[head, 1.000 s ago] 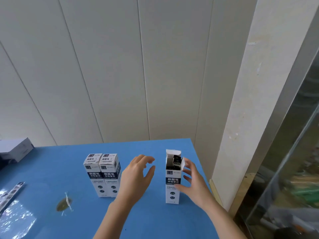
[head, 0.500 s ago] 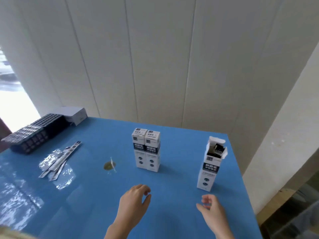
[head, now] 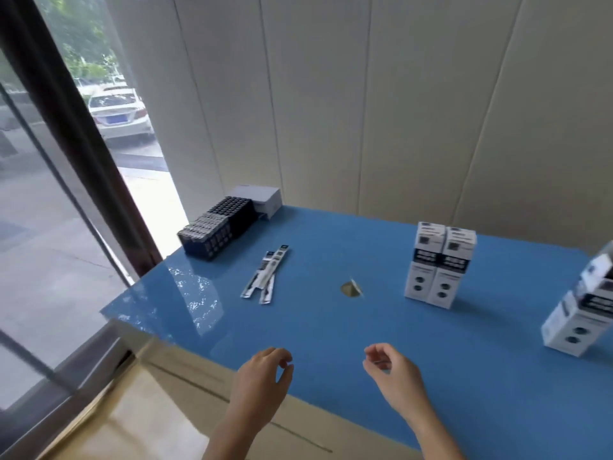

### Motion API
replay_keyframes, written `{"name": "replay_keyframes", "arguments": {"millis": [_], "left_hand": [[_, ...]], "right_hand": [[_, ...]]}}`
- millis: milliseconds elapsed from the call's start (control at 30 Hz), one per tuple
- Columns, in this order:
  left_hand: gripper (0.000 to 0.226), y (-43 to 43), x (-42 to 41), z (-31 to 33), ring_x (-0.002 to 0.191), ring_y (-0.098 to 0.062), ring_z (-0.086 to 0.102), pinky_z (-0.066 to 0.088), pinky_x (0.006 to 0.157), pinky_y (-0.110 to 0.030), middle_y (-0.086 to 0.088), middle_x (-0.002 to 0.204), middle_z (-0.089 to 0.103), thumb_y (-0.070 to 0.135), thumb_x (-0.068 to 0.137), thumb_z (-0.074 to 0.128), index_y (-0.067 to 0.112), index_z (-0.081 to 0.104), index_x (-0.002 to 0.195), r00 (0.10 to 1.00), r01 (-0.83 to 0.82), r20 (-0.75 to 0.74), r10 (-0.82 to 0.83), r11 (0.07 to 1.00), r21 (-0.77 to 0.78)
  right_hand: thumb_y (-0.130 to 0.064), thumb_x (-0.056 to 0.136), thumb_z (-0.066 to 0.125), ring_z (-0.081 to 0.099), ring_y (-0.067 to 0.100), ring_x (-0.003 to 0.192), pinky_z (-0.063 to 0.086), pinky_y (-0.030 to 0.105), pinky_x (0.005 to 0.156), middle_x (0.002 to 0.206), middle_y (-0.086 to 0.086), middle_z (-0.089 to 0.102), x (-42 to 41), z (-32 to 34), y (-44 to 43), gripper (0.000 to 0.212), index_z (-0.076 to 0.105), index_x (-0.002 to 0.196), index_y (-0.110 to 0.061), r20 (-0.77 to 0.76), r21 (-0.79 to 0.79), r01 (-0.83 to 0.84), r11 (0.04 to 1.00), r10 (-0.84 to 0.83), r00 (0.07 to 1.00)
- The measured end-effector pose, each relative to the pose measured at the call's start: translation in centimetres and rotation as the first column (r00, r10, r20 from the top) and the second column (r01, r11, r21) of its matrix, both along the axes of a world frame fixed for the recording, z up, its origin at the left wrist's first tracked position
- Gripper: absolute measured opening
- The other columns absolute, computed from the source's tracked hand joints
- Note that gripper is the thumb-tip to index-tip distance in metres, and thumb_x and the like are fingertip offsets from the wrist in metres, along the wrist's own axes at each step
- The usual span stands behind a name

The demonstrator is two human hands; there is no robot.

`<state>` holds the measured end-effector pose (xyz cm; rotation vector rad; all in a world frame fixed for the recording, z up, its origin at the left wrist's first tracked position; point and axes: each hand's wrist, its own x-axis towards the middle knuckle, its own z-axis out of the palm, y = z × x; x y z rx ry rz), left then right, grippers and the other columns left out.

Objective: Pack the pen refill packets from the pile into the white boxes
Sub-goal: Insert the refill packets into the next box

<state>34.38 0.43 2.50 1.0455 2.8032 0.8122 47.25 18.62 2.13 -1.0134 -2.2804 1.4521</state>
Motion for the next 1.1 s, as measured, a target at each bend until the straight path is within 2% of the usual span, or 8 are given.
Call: {"name": "replay_keyframes", "arguments": {"millis": [267,400,533,633,800,867,967,1100], "left_hand": [[0.012,-6.4,-7.0,0.2,0.079,0.000,0.049,0.038,0.064,-0.016,0.023,0.089,0.054,0.032,0.092,0.051,0.029,0.061,0.097,0.998,-0.070,0.001,0.070,0.997,0.033],[0.013,-6.4,-10.7,-0.2,0.079,0.000,0.050,0.041,0.068,-0.017,0.022,0.088,0.055,0.031,0.092,0.051,0.028,0.062,0.097,0.994,-0.105,0.034,0.103,0.993,0.046],[0.015,-4.6,-15.1,-0.5,0.084,-0.003,0.049,0.034,0.066,-0.018,0.020,0.092,0.053,0.032,0.093,0.047,0.027,0.060,0.100,0.987,-0.146,0.064,0.144,0.989,0.026],[0.020,-2.2,-18.4,-0.9,0.098,-0.010,0.054,0.036,0.071,-0.020,0.014,0.104,0.057,0.033,0.093,0.046,0.022,0.057,0.106,0.982,-0.154,0.116,0.152,0.988,0.013],[0.044,3.3,-22.9,-2.0,0.121,-0.019,0.042,0.037,0.090,-0.025,-0.001,0.125,0.047,0.042,0.093,0.045,0.011,0.044,0.124,0.968,-0.133,0.204,0.143,0.989,-0.063],[0.047,5.3,-24.1,-2.6,0.118,-0.025,0.041,0.036,0.093,-0.028,-0.008,0.122,0.047,0.043,0.091,0.049,0.006,0.046,0.119,0.971,-0.125,0.192,0.142,0.987,-0.098],[0.042,7.4,-25.7,-3.0,0.102,-0.032,0.048,0.040,0.087,-0.034,-0.015,0.107,0.052,0.039,0.085,0.059,0.001,0.053,0.099,0.980,-0.126,0.144,0.135,0.990,-0.070],[0.024,8.3,-28.0,-2.9,0.105,-0.027,0.046,0.037,0.089,-0.029,-0.013,0.113,0.051,0.024,0.092,0.049,0.003,0.046,0.104,0.967,-0.085,0.224,0.117,0.985,-0.147]], "right_hand": [[-0.022,0.088,0.059,0.058,0.008,0.082,0.042,0.016,0.070,0.092,-0.008,0.063,-9.4,0.6,-6.5,0.005,0.059,0.092,-0.022,0.054,0.042,-0.098,0.994,0.096,0.994],[-0.025,0.088,0.058,0.058,0.010,0.082,0.042,0.019,0.072,0.092,-0.007,0.062,-14.4,0.2,-6.7,0.004,0.058,0.092,-0.023,0.085,0.053,-0.079,0.996,0.074,0.994],[-0.024,0.088,0.057,0.056,0.011,0.082,0.041,0.020,0.075,0.092,-0.006,0.059,-19.9,-0.9,-6.1,0.017,0.060,0.102,-0.016,0.108,0.064,-0.043,0.997,0.036,0.993],[-0.026,0.088,0.057,0.054,0.013,0.081,0.037,0.020,0.072,0.096,-0.006,0.057,-23.6,-1.6,-5.6,0.025,0.056,0.110,-0.015,0.169,0.093,-0.048,0.994,0.031,0.985],[-0.032,0.087,0.057,0.056,0.018,0.107,0.040,0.025,0.089,0.118,0.001,0.053,-27.3,-2.8,-4.9,0.039,0.048,0.120,-0.014,0.222,0.230,-0.055,0.972,0.002,0.975],[-0.035,0.087,0.057,0.053,0.019,0.114,0.039,0.027,0.092,0.121,0.004,0.051,-28.1,-3.0,-4.8,0.044,0.047,0.123,-0.012,0.209,0.286,-0.031,0.958,-0.031,0.977],[-0.041,0.088,0.053,0.051,0.020,0.116,0.038,0.026,0.093,0.122,0.004,0.049,-28.7,-3.0,-4.6,0.049,0.045,0.127,-0.012,0.232,0.341,-0.015,0.940,-0.068,0.970],[-0.047,0.087,0.051,0.048,0.018,0.118,0.038,0.025,0.094,0.125,0.000,0.045,-29.7,-2.9,-4.1,0.052,0.041,0.129,-0.017,0.304,0.393,-0.027,0.919,-0.102,0.947]]}}
